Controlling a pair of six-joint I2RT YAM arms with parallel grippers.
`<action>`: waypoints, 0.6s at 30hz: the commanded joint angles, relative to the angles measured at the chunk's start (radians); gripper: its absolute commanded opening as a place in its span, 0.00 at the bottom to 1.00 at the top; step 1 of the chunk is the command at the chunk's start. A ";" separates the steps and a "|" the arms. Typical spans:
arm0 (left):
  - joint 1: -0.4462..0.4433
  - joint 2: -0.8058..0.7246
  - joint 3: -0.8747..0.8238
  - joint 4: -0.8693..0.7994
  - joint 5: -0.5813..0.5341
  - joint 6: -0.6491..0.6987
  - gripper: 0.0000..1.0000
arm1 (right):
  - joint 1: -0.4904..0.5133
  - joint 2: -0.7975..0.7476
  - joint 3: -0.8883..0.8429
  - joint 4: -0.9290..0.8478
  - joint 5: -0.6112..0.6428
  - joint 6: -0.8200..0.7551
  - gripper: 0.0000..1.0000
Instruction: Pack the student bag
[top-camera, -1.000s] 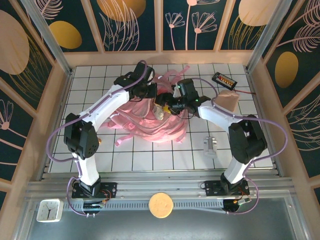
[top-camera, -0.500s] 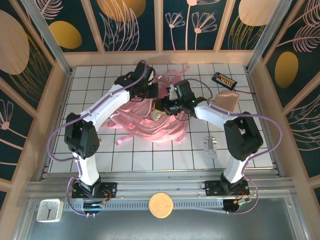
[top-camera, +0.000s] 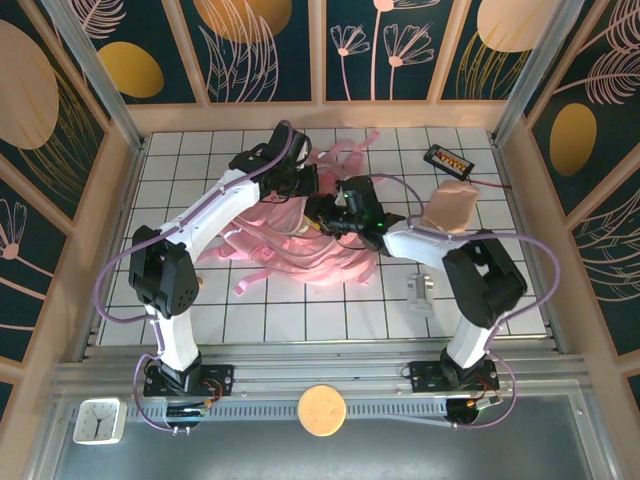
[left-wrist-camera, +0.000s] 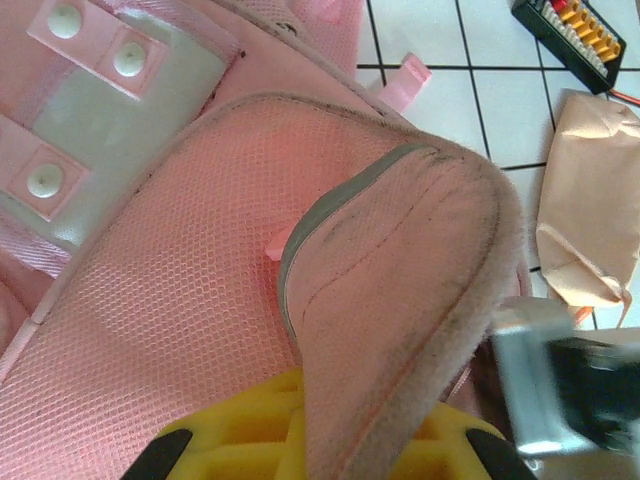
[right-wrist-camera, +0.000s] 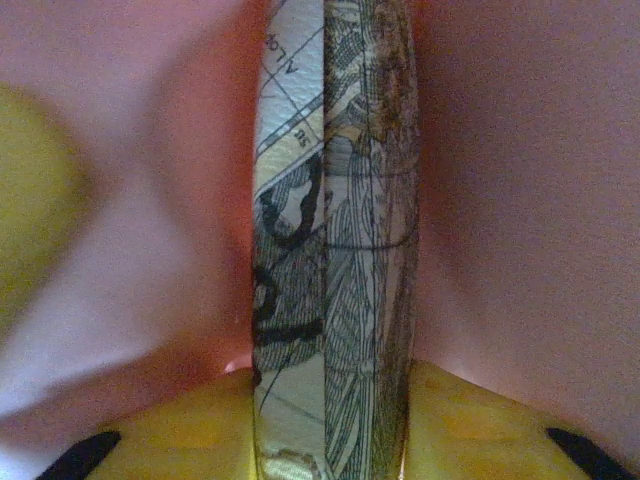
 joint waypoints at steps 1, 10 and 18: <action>-0.014 -0.037 0.041 0.149 0.083 -0.036 0.00 | 0.055 0.082 0.114 0.042 -0.039 0.013 0.46; 0.048 -0.106 -0.095 0.176 0.062 0.000 0.00 | 0.044 -0.086 0.187 -0.410 0.065 -0.303 0.74; 0.103 -0.139 -0.213 0.229 0.081 0.007 0.00 | 0.047 -0.199 0.266 -0.682 0.248 -0.403 0.75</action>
